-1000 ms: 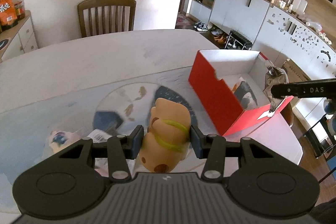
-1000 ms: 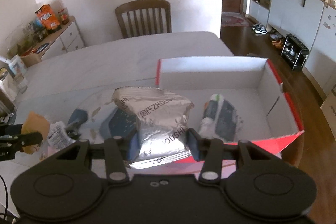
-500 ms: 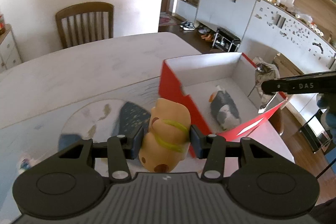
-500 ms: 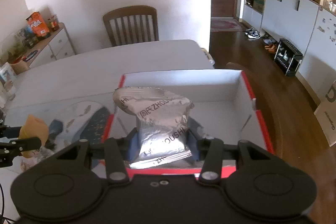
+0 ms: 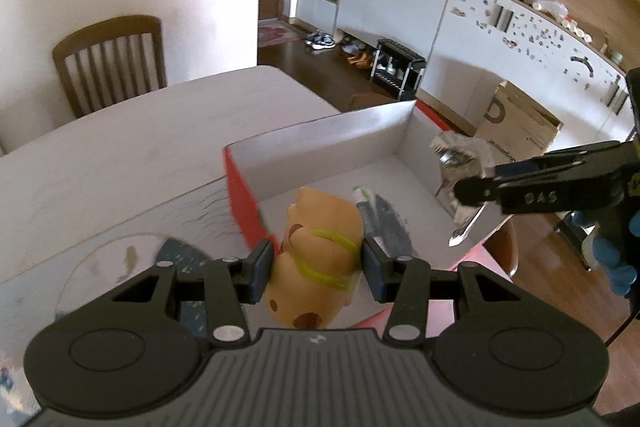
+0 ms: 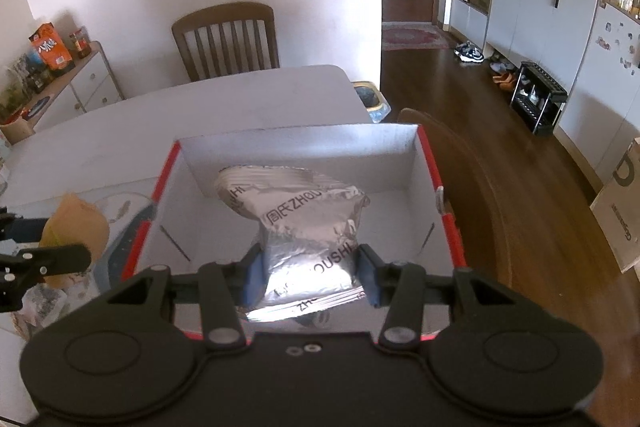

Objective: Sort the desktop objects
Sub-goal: 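Carry the plush toy and silver pouch with both grippers to the box, then lower the plush toy and silver pouch into the box with both grippers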

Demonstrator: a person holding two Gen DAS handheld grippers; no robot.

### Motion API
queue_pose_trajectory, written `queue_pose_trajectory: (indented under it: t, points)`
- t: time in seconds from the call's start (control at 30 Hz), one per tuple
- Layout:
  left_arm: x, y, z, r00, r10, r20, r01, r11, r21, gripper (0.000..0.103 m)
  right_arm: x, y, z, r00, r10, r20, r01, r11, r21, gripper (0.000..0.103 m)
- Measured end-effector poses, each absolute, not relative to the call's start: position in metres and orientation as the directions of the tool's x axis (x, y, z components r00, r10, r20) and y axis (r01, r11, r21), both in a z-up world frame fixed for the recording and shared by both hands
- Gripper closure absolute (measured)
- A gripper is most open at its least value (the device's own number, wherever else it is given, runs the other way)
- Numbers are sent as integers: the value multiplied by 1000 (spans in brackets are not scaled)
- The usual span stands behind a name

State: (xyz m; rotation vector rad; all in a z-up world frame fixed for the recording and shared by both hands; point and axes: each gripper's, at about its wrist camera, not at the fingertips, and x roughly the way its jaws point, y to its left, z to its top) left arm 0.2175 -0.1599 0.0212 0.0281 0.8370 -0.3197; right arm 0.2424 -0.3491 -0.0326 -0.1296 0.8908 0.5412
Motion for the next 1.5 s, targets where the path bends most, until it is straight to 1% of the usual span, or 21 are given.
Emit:
queue_pose_trajectory:
  t: [0.4, 0.53, 0.7, 1.03, 1.5]
  points:
    - [258, -204, 7, 608, -264, -748, 342, 938, -54, 57, 262, -355, -51, 478, 376, -794, -506, 857, 101, 56]
    - [275, -216, -5, 579, -263, -772, 348, 936, -57, 57, 270, -353, -59, 468, 369, -803, -501, 859, 103, 56]
    - [285, -228, -22, 556, -235, -798, 369, 929, -17, 57, 280, -349, -74, 446, 349, -824, -494, 864, 99, 56]
    - [290, -232, -44, 517, -226, -826, 381, 925, -15, 57, 298, -343, -103, 416, 304, -857, -488, 870, 72, 56]
    - [300, -231, -57, 497, -221, -839, 383, 924, -17, 57, 309, -334, -118, 383, 285, -879, -479, 874, 75, 56]
